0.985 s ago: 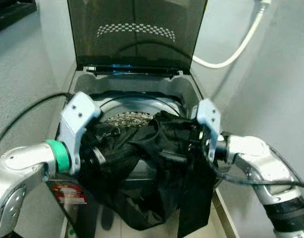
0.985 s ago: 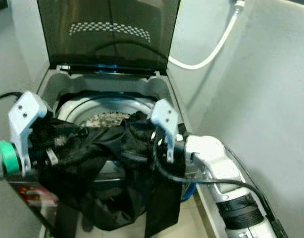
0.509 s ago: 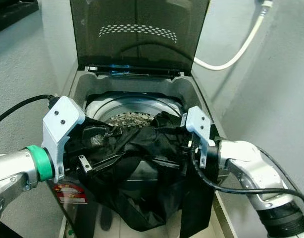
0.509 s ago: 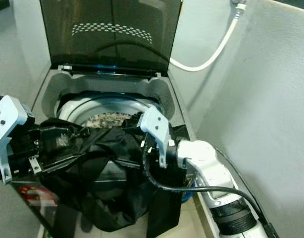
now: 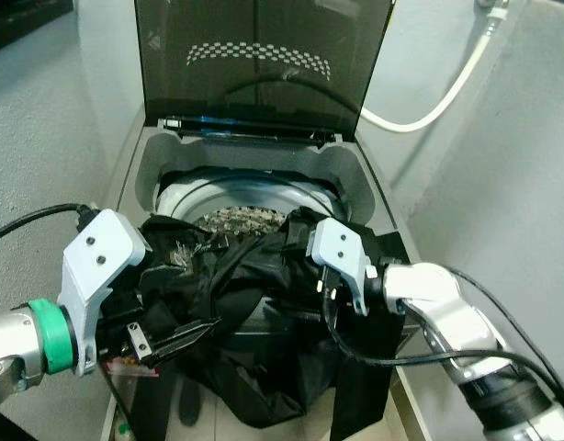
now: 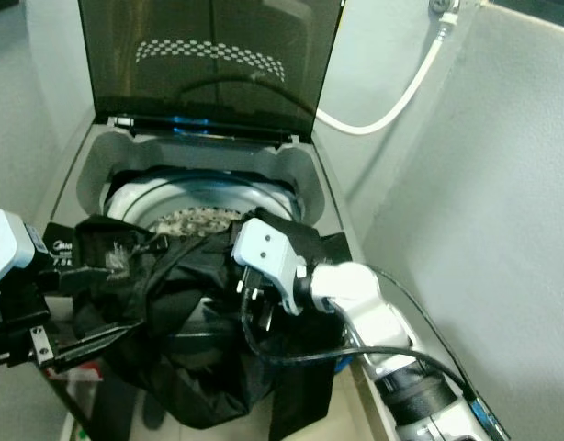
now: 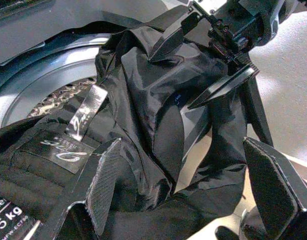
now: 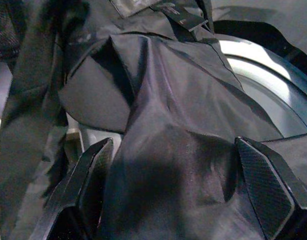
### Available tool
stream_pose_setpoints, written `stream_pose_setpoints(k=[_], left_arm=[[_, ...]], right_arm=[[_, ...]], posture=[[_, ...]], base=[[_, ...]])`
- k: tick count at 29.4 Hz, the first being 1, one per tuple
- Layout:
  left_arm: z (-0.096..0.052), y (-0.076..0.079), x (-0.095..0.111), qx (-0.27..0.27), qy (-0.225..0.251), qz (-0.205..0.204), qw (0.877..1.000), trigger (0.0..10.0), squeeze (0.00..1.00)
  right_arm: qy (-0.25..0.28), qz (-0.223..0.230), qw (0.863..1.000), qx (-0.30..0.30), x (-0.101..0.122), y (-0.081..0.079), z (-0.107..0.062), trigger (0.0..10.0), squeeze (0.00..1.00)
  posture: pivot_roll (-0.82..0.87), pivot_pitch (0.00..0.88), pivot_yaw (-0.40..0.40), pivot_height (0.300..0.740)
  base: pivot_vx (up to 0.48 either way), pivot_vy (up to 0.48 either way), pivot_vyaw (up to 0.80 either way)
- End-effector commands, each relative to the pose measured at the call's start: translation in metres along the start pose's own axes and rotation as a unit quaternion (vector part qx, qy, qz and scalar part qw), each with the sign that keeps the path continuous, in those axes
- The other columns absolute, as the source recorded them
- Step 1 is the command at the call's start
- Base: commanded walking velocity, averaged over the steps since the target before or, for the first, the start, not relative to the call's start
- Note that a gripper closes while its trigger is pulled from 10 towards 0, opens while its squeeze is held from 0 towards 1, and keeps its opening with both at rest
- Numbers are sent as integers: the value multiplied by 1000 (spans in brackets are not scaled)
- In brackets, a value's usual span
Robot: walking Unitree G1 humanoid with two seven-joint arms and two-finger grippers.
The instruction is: Clothes washing
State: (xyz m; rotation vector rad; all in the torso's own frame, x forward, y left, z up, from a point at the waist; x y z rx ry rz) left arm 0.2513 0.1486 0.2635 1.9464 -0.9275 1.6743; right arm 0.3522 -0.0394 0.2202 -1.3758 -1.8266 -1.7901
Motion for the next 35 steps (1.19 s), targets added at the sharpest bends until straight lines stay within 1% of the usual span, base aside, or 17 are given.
stream_pose_setpoints(k=[1,2,3,4,6,13,16,20,23,25,27,28,29,31,33,34,35], left_arm=[[2,8,-2,-17,-1,-2,1000,10000,0],[2,8,-2,-20,-2,-2,1000,10000,0],[2,8,-2,-20,-2,-2,1000,10000,0],[1,8,-2,-22,-3,-2,1000,10000,0],[0,9,-2,-23,-3,-2,1000,10000,0],[1,10,-1,-19,0,-3,1000,10000,0],[8,9,3,-15,14,-1,1000,10000,0],[12,10,4,-18,18,-2,1000,10000,0],[15,12,5,-24,21,-2,999,10000,0],[16,12,6,-25,24,-1,999,10000,0],[16,12,6,-25,24,-1,999,10000,0],[16,12,7,-23,26,-2,999,10000,0],[16,12,7,-23,26,-2,999,10000,0],[17,11,8,-22,28,-2,999,10000,0],[17,11,8,-22,28,-2,999,10000,0],[17,11,8,-22,28,-2,999,10000,0],[17,11,9,-22,29,-1,999,10000,0]], right_arm=[[-17,5,1000,2,-7,0,0,7608,0],[-17,6,1000,-6,-7,4,-1,1765,0],[-17,6,1000,-6,-7,4,-1,1765,0],[-15,7,1000,-13,-6,7,-1,0,0],[-7,5,1000,-22,-3,12,-1,0,0],[3,-4,1000,-25,1,17,0,0,0],[14,-2,1000,-21,5,17,2,0,0],[20,-2,1000,-21,9,18,3,0,0],[40,0,999,-29,20,24,4,0,0],[66,2,997,-44,34,36,6,0,0],[66,2,997,-44,34,36,6,0,0],[79,0,995,-53,44,44,8,0,0],[79,0,995,-53,44,44,8,0,0],[104,-9,992,-69,64,61,14,0,0],[104,-9,992,-69,64,61,14,0,0],[113,-15,990,-78,73,69,18,0,0],[125,-31,986,-106,88,85,23,0,0]], posture=[[57,87,-71,740],[55,87,-70,740],[55,87,-70,740],[55,87,-70,740],[54,87,-70,740],[58,86,-76,740],[58,87,-75,740],[54,87,-71,740],[51,86,-70,740],[49,84,-78,740],[49,84,-78,740],[48,85,-79,740],[48,85,-79,740],[46,84,-76,740],[46,84,-76,740],[46,84,-76,740],[46,82,-71,740]], base=[[0,0,0],[0,0,0],[0,0,0],[0,0,0],[0,0,0],[0,0,0],[0,0,0],[0,0,0],[0,0,0],[0,0,0],[0,0,0],[0,0,0],[0,0,0],[0,0,0],[0,0,0],[0,0,0],[0,0,0]])
Point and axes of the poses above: a point about 5 cm out from each wrist's last joint towards the gripper, its own z axis pointing out of the wrist towards the gripper, its own x axis along the axis of the wrist's last joint, y = z × x, the point moved 6 cm from there along z, pointing out of the wrist towards the gripper, and after that the axes turned 11 degrees about -z, right-handed, at the moved point
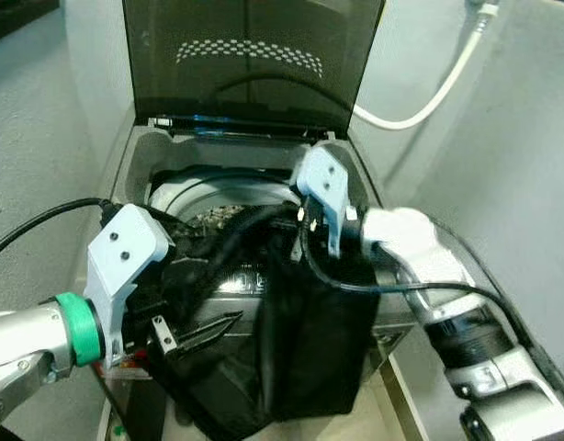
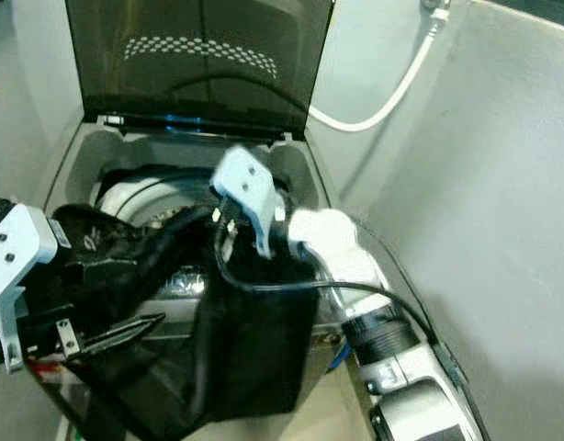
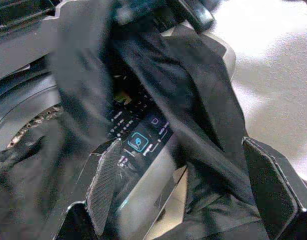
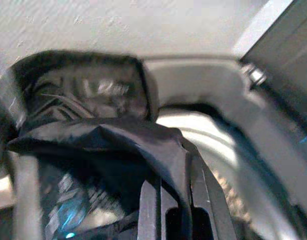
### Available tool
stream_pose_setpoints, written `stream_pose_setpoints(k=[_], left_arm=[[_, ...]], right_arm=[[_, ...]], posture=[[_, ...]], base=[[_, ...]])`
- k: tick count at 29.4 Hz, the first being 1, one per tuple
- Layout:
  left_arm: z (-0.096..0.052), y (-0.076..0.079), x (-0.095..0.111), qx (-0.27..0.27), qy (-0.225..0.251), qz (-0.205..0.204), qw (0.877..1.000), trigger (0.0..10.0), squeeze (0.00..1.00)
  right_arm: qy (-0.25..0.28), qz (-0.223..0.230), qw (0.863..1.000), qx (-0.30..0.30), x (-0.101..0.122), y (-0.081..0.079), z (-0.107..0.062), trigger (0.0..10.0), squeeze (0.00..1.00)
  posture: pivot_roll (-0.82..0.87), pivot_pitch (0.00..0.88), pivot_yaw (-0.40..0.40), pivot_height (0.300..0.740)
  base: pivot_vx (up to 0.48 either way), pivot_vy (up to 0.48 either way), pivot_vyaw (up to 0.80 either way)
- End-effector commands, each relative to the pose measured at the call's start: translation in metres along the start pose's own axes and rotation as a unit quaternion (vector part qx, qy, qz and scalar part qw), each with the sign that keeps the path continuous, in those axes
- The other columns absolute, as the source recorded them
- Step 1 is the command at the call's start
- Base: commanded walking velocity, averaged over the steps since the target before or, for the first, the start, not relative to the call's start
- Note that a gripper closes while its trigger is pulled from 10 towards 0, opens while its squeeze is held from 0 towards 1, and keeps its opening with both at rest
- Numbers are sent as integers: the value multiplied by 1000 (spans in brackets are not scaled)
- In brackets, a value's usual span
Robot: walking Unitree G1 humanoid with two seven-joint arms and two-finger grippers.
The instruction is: Clothes washing
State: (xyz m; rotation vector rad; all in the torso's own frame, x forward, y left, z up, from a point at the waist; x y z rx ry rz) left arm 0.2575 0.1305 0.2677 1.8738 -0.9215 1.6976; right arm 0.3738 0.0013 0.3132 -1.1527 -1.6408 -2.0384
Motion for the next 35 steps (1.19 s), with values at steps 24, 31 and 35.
stream_pose_setpoints(k=[24,31,35], left_arm=[[5,0,2,-6,0,12,1000,10000,0],[8,0,3,-13,0,15,1000,10000,0],[8,0,3,-14,0,16,1000,10000,0]], right_arm=[[10,-35,972,-231,18,90,7,10000,0],[-13,-55,979,-197,1,70,15,10000,1000],[-7,-67,971,-228,6,81,12,10000,0]], posture=[[55,69,-53,740],[55,60,-44,740],[56,56,-44,740]], base=[[0,0,0],[0,0,0],[0,0,0]])
Point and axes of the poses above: a point about 5 cm out from each wrist's last joint towards the gripper, its own z axis pointing out of the wrist towards the gripper, its own x axis along the axis of the wrist's last joint, y = z × x, the point moved 6 cm from there along z, pointing out of the wrist towards the gripper, and after that the axes turned 11 degrees about -z, right-handed, at the moved point
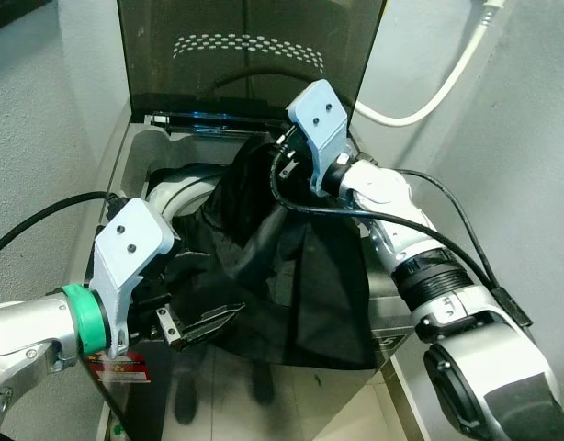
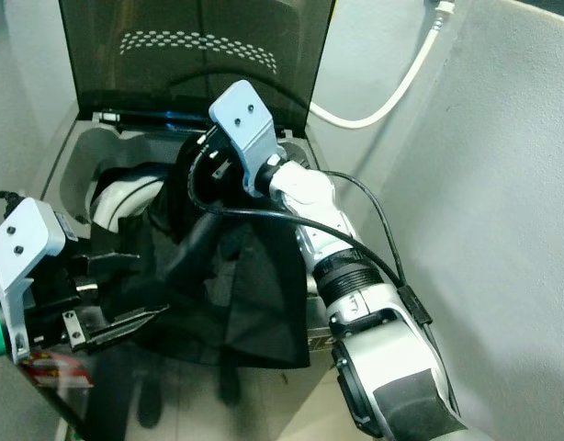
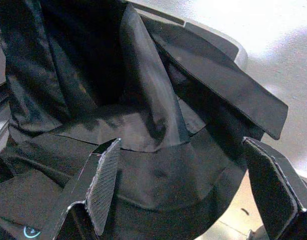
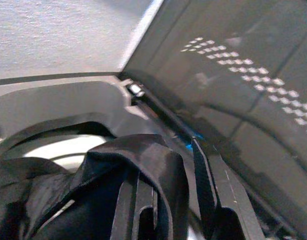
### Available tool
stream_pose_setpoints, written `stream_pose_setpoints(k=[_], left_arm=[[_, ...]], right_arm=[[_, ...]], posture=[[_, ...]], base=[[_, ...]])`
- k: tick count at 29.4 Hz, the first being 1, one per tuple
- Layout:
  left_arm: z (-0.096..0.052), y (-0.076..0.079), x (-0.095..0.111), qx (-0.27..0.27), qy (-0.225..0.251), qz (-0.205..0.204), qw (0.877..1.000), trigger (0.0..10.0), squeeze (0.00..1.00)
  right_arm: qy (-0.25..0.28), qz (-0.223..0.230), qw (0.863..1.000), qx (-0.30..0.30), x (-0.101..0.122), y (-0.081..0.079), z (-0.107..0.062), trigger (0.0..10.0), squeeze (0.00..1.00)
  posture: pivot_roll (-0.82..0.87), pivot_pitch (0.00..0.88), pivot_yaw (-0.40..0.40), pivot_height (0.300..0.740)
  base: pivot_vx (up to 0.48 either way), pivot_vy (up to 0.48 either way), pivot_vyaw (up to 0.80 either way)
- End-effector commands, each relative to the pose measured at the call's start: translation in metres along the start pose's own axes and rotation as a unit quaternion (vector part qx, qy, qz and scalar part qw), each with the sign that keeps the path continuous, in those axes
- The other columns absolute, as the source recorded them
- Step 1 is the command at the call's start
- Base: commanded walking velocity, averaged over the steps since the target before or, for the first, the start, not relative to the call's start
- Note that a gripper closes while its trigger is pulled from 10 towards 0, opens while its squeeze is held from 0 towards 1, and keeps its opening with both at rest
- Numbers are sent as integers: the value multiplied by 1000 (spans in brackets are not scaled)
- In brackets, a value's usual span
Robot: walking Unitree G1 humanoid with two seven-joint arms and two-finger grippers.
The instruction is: Clothes washing
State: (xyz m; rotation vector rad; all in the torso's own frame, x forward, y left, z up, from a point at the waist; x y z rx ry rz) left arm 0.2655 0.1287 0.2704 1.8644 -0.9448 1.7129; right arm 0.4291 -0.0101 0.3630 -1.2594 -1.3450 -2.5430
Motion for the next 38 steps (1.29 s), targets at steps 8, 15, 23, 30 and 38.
stream_pose_setpoints(k=[8,15,23,30,38], left_arm=[[1,1,-1,-2,-2,7,1000,10000,0],[2,-4,0,6,-1,8,1000,10000,0],[3,-7,0,12,-1,9,1000,10000,0],[1,-8,0,17,-1,11,1000,10000,0],[1,-9,-1,16,-3,9,1000,10000,0]], right_arm=[[52,17,996,-76,25,34,-1,10000,0],[110,54,980,-158,49,75,-12,10000,1000],[62,72,995,-29,25,47,-9,10000,0],[50,73,996,19,16,23,-10,10000,0],[15,70,992,105,6,-3,-10,10000,1000]], posture=[[57,55,-46,740],[53,58,-42,740],[58,69,-41,740],[60,71,-43,740],[56,73,-42,740]], base=[[0,0,0],[0,0,0],[0,0,0],[0,0,0],[0,0,0]])
Point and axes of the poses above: a point about 5 cm out from each wrist's last joint towards the gripper, its own z axis pointing out of the wrist towards the gripper, its own x axis along the axis of the wrist's last joint, y = z × x, the point moved 6 cm from there along z, pointing out of the wrist towards the gripper, and after that the axes turned 11 degrees about -z, right-handed, at the moved point
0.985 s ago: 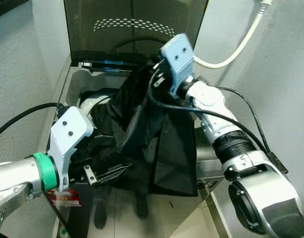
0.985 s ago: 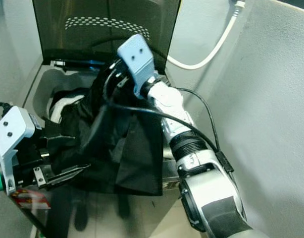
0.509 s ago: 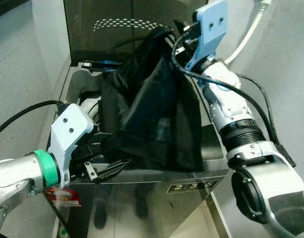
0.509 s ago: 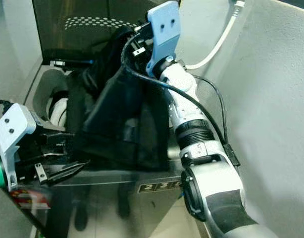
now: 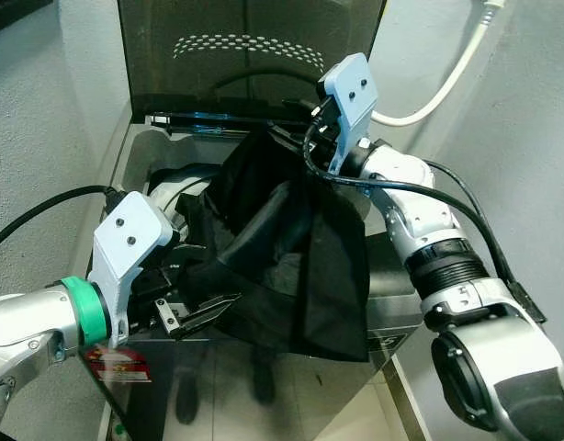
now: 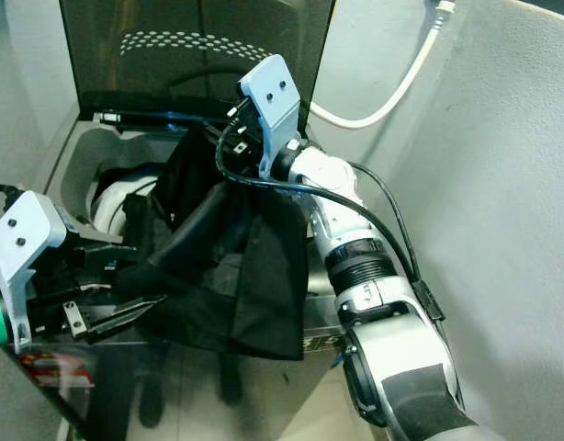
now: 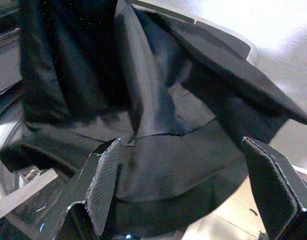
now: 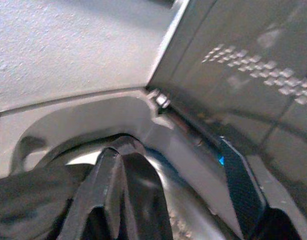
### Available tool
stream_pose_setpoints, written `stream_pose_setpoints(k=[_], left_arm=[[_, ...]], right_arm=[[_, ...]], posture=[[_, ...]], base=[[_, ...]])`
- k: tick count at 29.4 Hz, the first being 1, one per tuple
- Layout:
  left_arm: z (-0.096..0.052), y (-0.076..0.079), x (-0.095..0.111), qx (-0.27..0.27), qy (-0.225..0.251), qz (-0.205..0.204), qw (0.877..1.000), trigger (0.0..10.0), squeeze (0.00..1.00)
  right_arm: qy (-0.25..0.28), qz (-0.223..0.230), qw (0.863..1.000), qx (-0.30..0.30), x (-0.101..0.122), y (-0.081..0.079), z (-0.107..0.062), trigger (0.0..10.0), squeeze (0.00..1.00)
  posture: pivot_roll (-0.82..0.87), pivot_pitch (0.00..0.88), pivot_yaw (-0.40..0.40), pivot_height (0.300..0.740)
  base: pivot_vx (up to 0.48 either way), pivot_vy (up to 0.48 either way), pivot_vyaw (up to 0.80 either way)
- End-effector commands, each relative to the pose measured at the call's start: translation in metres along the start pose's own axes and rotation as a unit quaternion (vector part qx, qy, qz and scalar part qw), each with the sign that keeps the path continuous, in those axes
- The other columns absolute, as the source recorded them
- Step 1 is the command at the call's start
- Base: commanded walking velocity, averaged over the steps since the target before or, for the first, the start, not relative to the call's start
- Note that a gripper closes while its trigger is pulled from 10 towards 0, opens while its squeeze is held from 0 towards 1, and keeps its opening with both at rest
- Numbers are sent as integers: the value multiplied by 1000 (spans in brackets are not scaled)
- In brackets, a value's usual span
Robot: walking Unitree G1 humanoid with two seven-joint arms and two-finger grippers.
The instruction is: Clothes washing
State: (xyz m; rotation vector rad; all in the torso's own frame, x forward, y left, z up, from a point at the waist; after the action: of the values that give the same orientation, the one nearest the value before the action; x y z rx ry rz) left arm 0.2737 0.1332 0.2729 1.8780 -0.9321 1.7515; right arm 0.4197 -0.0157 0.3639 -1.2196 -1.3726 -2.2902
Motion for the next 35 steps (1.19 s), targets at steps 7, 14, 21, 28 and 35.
stream_pose_setpoints(k=[7,14,21,28,35], left_arm=[[0,0,-2,0,-6,3,1000,10000,0],[0,-1,-1,4,-5,3,1000,10000,0],[0,-4,0,7,-4,7,1000,10000,0],[-1,-2,0,-1,-9,7,1000,10000,0],[-14,5,18,-14,22,-6,1000,10000,0]], right_arm=[[-98,28,990,94,-26,-20,-5,10000,1000],[-80,40,980,-180,-17,59,-11,10000,0],[-33,66,956,-284,1,103,-35,10000,0],[-27,15,992,-122,-1,66,-30,10000,0],[-32,-23,990,133,-24,-8,-59,10000,1000]], posture=[[60,74,-51,740],[65,78,-47,740],[71,78,-35,740],[80,76,-32,740],[76,80,-41,740]], base=[[0,0,0],[0,0,0],[0,0,0],[0,0,0],[0,0,0]])
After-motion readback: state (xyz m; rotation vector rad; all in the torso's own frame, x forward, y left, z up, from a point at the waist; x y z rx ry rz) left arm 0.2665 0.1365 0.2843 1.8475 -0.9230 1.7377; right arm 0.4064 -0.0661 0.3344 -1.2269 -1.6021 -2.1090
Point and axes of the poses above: a point about 5 cm out from each wrist's last joint towards the gripper, its own z axis pointing out of the wrist towards the gripper, its own x axis along the axis of the wrist's last joint, y = z × x, the point moved 6 cm from there along z, pointing out of the wrist towards the gripper, and after that the axes turned 11 degrees about -z, right-handed, at the moved point
